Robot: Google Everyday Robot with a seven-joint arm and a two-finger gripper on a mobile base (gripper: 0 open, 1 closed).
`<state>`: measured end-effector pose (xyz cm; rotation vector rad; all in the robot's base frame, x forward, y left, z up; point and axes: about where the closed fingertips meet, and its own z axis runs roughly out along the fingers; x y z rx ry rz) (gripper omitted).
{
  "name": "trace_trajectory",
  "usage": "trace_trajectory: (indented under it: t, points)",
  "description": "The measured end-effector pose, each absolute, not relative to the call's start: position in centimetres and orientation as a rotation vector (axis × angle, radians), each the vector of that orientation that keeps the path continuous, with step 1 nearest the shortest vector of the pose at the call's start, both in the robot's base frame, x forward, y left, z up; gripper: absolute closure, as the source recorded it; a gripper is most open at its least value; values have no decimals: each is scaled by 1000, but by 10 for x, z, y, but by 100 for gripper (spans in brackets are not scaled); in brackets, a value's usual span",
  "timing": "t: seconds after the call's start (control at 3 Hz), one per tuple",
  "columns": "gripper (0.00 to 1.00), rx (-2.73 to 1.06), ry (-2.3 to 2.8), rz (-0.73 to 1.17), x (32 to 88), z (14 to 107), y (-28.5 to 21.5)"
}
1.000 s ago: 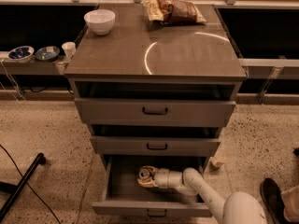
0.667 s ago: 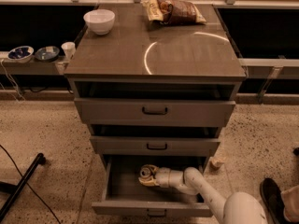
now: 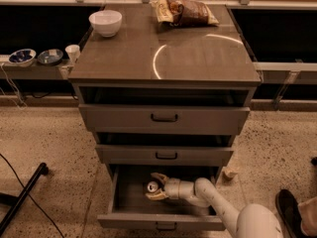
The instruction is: Place orange can into bottom drawer
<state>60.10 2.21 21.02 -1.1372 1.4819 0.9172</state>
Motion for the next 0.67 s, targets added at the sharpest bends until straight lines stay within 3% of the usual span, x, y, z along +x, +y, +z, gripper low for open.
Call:
trace_trajectory:
  t: [0.67]
  points:
    - [0, -1137, 1482, 917, 601, 210, 22]
